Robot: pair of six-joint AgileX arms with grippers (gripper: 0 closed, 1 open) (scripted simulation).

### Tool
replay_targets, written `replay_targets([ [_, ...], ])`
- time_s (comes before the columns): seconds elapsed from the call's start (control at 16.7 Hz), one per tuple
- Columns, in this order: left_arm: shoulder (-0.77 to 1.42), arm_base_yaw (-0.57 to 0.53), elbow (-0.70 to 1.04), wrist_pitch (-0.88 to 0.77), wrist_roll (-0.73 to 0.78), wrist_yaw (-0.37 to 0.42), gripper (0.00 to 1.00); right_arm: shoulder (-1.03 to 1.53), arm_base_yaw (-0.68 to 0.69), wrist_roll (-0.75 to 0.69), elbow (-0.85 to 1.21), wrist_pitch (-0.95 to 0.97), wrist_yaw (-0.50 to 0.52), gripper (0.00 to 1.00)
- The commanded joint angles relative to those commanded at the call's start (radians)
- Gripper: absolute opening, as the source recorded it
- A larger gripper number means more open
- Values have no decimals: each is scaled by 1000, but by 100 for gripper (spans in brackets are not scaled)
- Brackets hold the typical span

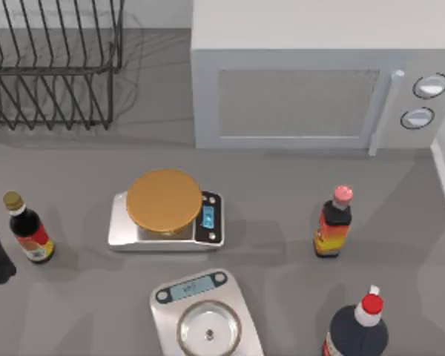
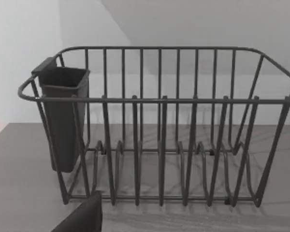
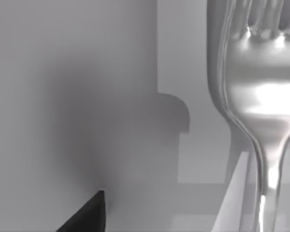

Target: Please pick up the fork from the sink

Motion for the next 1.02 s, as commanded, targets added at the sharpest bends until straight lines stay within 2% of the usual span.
replay_targets([
  [0.6,0,0,0,0,0,0,100,0,0,0,0,0,0,2],
  [1.02,0,0,0,0,0,0,100,0,0,0,0,0,0,0],
])
